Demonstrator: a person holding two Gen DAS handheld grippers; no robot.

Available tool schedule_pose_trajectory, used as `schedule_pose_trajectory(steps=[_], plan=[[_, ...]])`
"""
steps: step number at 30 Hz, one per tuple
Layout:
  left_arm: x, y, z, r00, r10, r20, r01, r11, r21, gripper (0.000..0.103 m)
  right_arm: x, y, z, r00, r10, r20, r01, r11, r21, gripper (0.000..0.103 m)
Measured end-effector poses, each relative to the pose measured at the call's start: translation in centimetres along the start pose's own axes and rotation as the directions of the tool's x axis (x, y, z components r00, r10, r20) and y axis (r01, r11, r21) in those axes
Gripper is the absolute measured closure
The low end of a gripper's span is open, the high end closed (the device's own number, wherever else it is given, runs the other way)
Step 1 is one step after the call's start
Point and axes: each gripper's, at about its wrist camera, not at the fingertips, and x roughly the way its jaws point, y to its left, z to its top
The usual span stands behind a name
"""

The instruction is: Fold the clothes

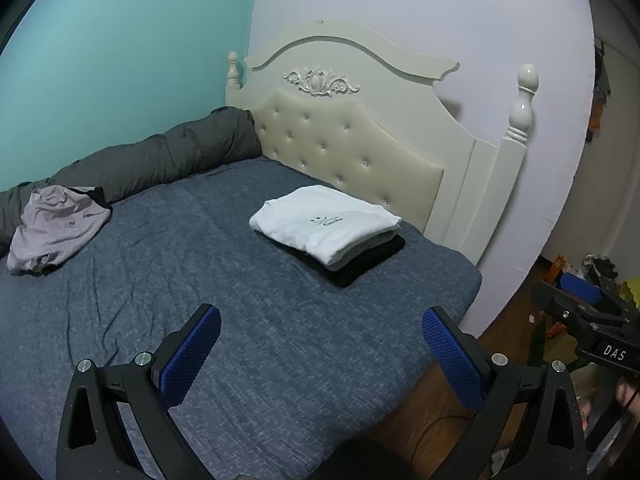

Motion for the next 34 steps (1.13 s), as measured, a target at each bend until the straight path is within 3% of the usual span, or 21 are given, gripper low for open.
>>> schedule_pose_trajectory(steps=[34], plan=[[0.63,0.04,-0.32,1.0,-0.014,-0.018,0.014,1.0,0.008,0.001,0.79,-0.02,-0.04,1.0,0.003,-0.013,-0.003,1.0,0.004,0.004]])
